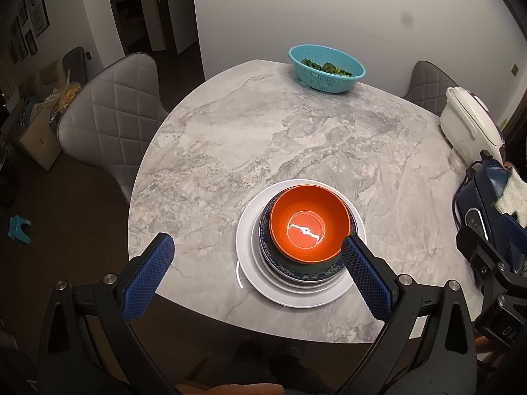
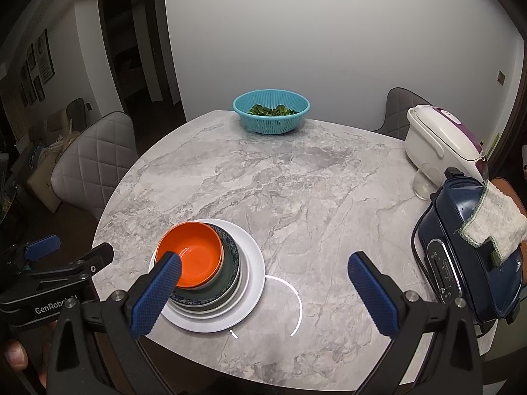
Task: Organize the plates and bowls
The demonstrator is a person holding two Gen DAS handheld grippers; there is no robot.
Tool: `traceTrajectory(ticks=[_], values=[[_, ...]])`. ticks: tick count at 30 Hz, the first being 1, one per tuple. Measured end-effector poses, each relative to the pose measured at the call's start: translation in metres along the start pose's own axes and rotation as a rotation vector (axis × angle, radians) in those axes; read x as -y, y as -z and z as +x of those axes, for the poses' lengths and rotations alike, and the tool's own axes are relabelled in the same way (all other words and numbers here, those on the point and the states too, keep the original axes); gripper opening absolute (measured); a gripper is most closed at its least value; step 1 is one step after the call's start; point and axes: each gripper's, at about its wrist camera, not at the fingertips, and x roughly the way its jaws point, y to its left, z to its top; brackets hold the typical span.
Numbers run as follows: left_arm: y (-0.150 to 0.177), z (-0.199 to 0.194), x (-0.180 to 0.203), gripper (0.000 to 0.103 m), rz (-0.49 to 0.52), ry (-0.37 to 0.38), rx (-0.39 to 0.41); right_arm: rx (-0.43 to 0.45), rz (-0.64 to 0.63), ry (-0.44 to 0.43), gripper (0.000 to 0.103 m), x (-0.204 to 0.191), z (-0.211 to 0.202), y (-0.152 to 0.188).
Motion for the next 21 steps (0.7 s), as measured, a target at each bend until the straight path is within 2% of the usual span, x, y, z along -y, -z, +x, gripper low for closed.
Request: traceTrajectory(ticks=[21], values=[[0.0023,0.0058,0.0021,0.103,0.006,-0.001,-0.005,-0.005,0.004,0.004,0.103,0.0004,0.0036,0.0024]])
